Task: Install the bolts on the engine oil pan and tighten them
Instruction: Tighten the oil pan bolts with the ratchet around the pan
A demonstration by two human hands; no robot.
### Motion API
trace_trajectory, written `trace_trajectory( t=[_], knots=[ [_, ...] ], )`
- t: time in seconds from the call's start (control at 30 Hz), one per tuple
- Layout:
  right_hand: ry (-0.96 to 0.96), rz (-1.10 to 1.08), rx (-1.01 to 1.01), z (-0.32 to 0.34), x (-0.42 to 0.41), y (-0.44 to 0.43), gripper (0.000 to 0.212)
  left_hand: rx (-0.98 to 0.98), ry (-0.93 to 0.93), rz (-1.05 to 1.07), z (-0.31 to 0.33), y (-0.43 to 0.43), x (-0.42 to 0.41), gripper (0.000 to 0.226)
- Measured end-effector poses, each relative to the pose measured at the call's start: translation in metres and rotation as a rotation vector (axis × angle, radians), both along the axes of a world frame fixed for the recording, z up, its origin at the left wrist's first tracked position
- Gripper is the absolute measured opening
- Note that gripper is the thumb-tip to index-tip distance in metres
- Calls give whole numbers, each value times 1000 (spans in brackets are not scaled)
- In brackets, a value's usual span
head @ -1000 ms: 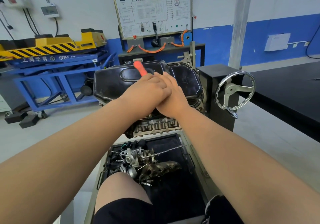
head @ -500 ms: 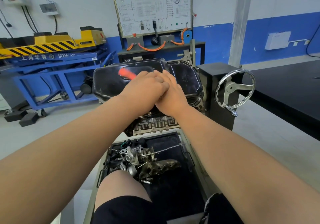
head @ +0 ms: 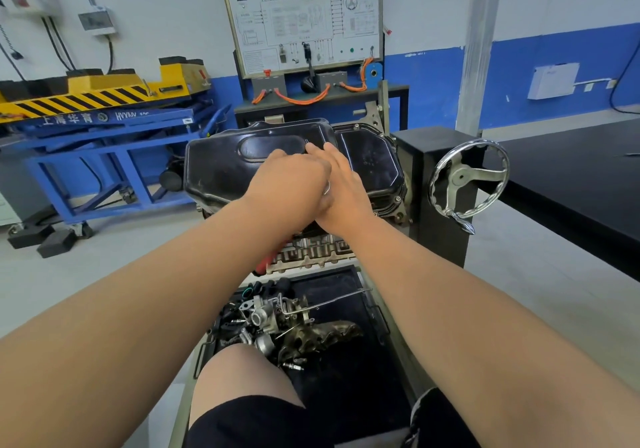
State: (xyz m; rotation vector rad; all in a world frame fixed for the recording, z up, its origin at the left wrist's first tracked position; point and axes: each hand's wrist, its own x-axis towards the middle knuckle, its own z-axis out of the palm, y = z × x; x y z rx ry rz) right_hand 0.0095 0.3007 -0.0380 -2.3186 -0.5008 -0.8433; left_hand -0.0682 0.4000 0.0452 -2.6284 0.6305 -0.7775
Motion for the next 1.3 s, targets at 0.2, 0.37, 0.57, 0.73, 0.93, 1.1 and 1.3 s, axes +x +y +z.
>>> trace_trajectory(
  t=[0.2,0.37,0.57,0.73,0.93,1.1,1.3],
  knots=[
    [2,-58,-121,-2,7,0,75,230,-81,-115,4,8,-3,28],
    [1,13,-74,-2,0,-4,71,178,-62,-33,4,4,-4,23],
    [3,68,-9,-1,-6,-4,74,-161,98,138,0,-9,-7,36],
    [-1,-38,-132,-2,-2,-2,67,139,-11,64,4,-8,-5,29],
    [23,-55,-205,-2,-2,-2,69,263,-27,2,2,-3,-8,39],
    [23,12,-117,0,-5,-4,73,-148,148,122,-3,-5,-8,48],
    [-19,-96,-287,-3,-2,-4,64,95,114,39,-1,-4,-5,48]
  ],
)
